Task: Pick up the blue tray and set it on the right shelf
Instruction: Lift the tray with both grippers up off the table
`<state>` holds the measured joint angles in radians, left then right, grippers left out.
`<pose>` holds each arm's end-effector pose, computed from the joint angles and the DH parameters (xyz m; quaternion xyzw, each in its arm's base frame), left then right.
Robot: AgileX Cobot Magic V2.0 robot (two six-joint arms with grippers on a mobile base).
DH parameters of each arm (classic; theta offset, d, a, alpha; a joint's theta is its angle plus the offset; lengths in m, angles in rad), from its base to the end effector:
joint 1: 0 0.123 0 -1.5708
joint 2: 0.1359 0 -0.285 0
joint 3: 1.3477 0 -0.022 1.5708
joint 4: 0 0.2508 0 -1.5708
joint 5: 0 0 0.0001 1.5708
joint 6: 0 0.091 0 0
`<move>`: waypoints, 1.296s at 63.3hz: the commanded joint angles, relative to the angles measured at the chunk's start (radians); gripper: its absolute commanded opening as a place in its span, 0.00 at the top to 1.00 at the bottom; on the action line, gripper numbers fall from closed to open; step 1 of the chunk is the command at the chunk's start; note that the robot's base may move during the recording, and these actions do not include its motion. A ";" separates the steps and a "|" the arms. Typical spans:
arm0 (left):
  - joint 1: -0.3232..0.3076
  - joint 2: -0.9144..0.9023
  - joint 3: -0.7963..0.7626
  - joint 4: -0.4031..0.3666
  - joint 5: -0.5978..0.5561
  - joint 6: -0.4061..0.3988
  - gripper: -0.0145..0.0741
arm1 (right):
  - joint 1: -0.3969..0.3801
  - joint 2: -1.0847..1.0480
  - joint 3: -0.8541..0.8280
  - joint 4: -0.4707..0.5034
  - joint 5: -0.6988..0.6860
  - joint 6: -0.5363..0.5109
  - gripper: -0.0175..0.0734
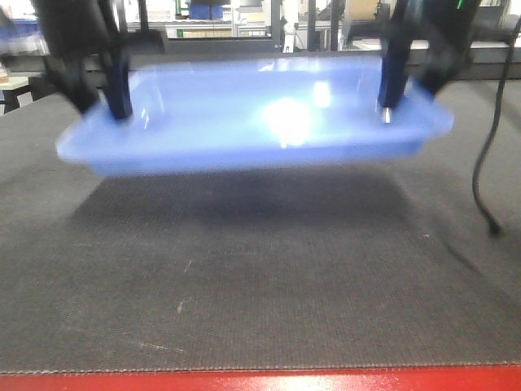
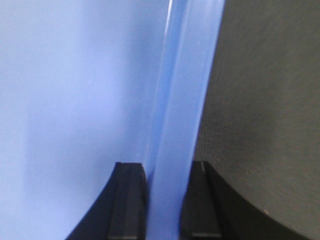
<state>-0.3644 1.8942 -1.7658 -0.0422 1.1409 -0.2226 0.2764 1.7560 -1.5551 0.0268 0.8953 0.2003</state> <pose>0.3839 -0.1502 0.3059 0.0646 0.9788 -0.0755 0.1789 0.3747 0.1083 0.3098 -0.0314 0.9602 0.0775 0.2664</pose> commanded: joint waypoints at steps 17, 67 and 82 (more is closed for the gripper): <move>-0.062 -0.288 -0.032 0.132 0.128 0.014 0.88 | 0.004 -0.326 0.034 -0.020 0.037 -0.009 0.75; -0.255 -0.568 0.323 0.108 0.102 -0.120 0.88 | 0.005 -0.624 0.259 -0.037 0.226 -0.010 0.75; -0.255 -0.566 0.307 0.113 0.123 -0.141 0.88 | 0.008 -0.621 0.245 -0.086 0.241 -0.010 0.75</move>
<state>-0.6146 1.3605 -1.4271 -0.0139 1.1992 -0.3838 0.2871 1.1625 -1.2641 0.0495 1.1582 0.2202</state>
